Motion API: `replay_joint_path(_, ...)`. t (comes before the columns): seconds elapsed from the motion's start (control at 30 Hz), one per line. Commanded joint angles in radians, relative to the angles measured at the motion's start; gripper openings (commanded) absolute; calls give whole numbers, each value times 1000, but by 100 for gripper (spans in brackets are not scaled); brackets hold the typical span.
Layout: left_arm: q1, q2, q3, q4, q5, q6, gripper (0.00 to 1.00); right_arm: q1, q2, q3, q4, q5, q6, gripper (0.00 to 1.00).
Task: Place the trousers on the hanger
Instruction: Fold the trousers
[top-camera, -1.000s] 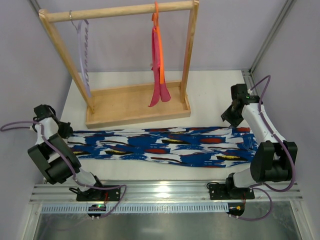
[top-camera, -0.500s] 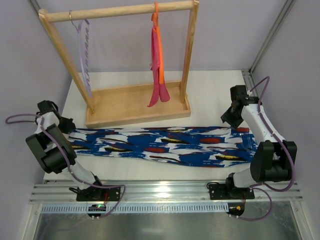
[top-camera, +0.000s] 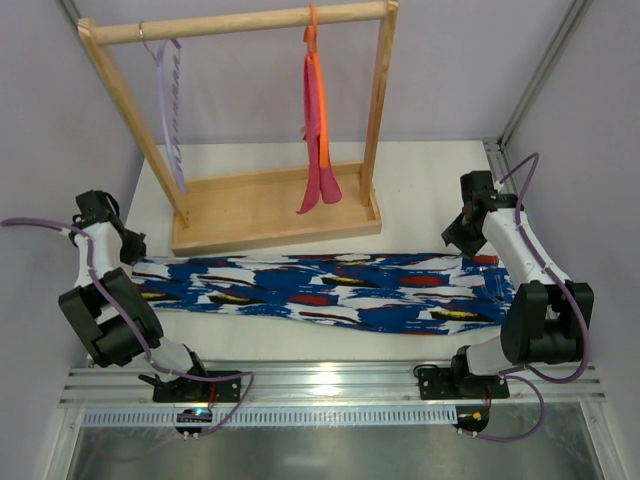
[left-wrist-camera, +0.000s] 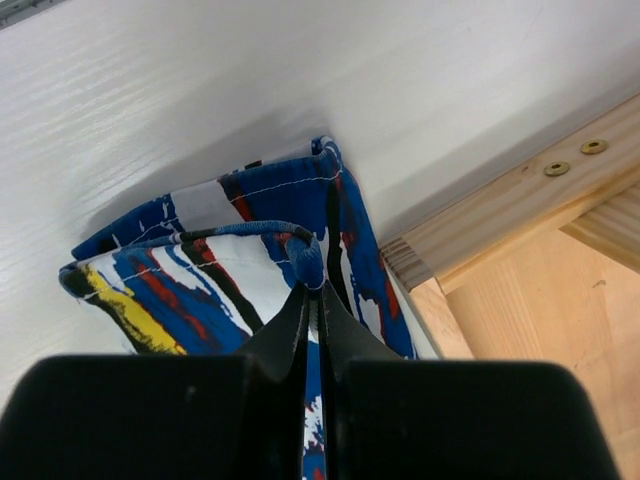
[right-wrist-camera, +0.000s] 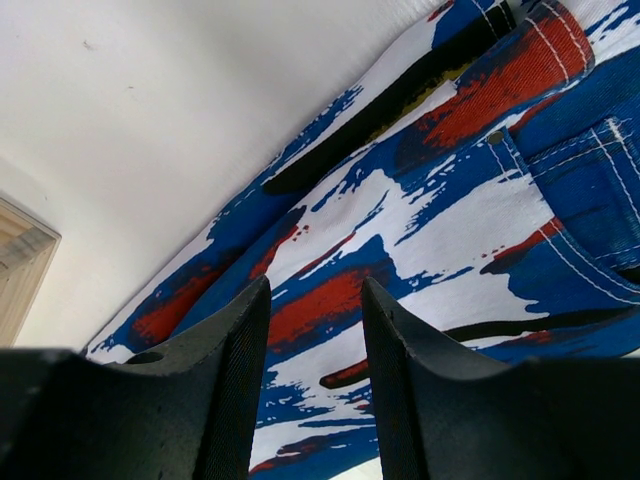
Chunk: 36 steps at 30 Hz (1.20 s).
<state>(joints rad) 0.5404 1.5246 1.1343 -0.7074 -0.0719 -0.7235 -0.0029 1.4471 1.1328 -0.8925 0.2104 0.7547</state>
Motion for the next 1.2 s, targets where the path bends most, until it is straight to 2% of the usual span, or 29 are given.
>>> replay_joint_path(0.0, -28, -18, 10, -10, -74, 25, 0, 3, -30, -8, 17, 15, -11, 45)
replay_joint_path(0.5, -125, -38, 119, -84, -210, 35, 0, 3, -51, -22, 14, 20, -17, 45)
replay_joint_path(0.8, -138, 77, 153, -86, -259, 59, 1, 3, -50, -15, 9, 33, -34, 45)
replay_joint_path(0.87, -138, 109, 171, -66, -259, 67, 7, 3, -51, -11, 6, 43, -35, 45)
replay_joint_path(0.93, -138, 152, 199, -46, -230, 85, 18, 3, -51, -10, 4, 50, -38, 45)
replay_joint_path(0.97, -138, 163, 209, -41, -211, 96, 27, 3, -51, -5, 4, 55, -40, 45)
replay_joint_path(1.0, -138, 173, 223, -43, -163, 113, 46, 3, -51, -4, 3, 58, -41, 45)
replay_joint_path(1.07, -140, 167, 225, -63, -170, 111, 56, 3, -51, 7, -5, 66, -46, 45)
replay_joint_path(1.1, -140, 132, 194, -58, -202, 111, 64, 3, -51, 10, -6, 69, -46, 45)
replay_joint_path(1.17, -135, 88, 157, -46, -239, 111, 68, 3, -56, 18, -10, 67, -51, 45)
